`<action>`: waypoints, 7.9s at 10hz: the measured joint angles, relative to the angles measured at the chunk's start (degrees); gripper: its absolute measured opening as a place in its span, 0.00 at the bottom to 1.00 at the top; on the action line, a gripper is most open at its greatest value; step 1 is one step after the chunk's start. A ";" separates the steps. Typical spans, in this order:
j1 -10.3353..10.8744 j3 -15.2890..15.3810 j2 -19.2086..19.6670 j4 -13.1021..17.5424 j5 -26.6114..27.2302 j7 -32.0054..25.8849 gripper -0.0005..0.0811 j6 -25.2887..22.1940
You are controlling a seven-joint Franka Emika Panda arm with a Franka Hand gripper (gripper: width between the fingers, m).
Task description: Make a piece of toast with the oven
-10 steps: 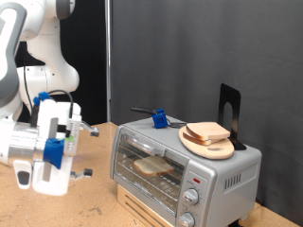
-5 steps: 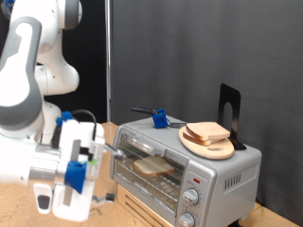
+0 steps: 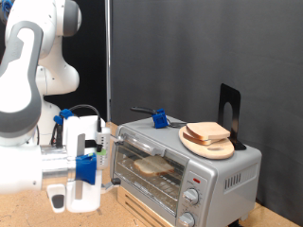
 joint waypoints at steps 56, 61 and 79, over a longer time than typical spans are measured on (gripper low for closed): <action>6.76 7.59 22.20 18.51 9.43 -22.75 0.12 14.86; 6.14 7.78 21.22 17.03 14.52 -36.63 0.11 13.37; 6.48 6.03 18.94 14.44 9.32 -19.39 0.99 14.52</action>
